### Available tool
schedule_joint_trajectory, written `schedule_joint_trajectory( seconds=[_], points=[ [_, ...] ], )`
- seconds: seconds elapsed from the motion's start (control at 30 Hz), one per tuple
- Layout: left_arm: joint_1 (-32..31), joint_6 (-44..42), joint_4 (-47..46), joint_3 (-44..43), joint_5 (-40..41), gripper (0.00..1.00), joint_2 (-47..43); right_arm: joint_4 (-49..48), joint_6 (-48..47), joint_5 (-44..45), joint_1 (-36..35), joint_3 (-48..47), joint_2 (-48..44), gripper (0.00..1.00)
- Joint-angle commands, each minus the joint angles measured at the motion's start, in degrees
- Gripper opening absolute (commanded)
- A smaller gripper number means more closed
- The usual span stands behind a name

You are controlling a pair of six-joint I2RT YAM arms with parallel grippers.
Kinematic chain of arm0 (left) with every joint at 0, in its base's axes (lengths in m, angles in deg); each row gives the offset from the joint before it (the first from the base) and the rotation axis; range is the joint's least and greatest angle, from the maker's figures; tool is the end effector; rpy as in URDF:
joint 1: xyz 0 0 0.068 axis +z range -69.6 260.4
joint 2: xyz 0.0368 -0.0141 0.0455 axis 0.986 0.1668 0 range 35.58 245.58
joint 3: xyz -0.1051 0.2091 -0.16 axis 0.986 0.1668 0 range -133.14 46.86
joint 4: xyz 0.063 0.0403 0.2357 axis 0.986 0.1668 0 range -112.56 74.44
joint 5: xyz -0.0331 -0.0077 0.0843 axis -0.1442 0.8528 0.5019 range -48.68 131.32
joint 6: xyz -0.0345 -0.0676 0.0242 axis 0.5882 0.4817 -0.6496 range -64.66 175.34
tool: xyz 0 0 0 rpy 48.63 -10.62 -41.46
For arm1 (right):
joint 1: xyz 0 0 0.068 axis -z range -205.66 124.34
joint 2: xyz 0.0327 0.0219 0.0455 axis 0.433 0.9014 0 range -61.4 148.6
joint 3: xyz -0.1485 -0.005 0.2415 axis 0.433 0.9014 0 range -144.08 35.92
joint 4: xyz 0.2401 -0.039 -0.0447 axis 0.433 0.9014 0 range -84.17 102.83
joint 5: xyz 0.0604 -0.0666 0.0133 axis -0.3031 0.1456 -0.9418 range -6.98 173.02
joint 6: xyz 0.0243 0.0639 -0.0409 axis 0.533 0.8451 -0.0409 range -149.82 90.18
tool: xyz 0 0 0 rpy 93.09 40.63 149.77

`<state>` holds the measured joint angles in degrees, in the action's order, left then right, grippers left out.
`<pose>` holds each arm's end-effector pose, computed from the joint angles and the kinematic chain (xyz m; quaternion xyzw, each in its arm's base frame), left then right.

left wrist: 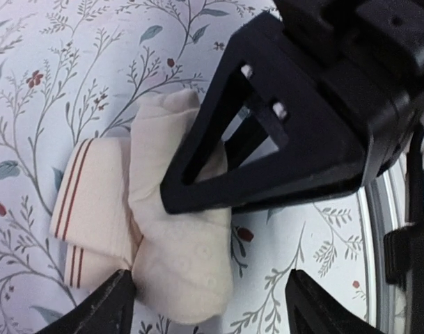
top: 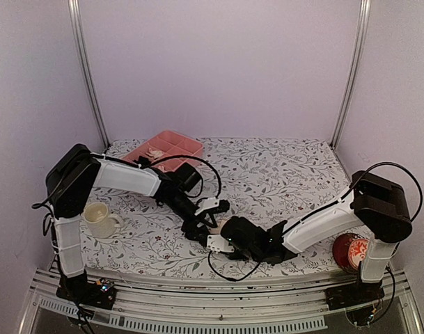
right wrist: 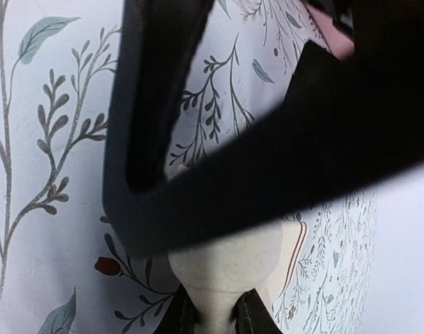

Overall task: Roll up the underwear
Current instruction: Roll the underwear at the center of the board.

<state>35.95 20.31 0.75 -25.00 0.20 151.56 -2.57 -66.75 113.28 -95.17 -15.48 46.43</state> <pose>0.2508 -0.3091 0.1278 0.6398 0.6622 -0.3583 0.1543 0.1620 0.3349 0.1180 -0.6659 0.6145 -0.1370 0.4002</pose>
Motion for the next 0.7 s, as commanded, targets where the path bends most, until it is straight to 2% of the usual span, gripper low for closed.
schedule_joint_trajectory(
  seconds=[0.0, 0.17, 0.43, 0.67],
  points=[
    [0.60, 2.54, -1.43, 4.77, 6.53, 0.82, -5.94, 6.64, 2.25, -3.54, 1.48, 0.58, 0.50, 0.12],
    [0.70, 5.16, -3.32, 4.40, 9.86, 0.98, -7.20, 7.12, 2.04, -4.62, 1.49, 0.37, 0.18, 0.12],
    [0.75, 3.83, 11.95, -6.76, 0.20, 0.98, 2.38, 7.97, 2.12, -4.25, 1.49, -0.27, 0.83, 0.12],
    [0.52, 3.40, 16.08, -9.85, -0.37, 0.98, 5.71, 8.06, 2.21, -3.92, 1.49, -0.34, 0.67, 0.12]
  ],
)
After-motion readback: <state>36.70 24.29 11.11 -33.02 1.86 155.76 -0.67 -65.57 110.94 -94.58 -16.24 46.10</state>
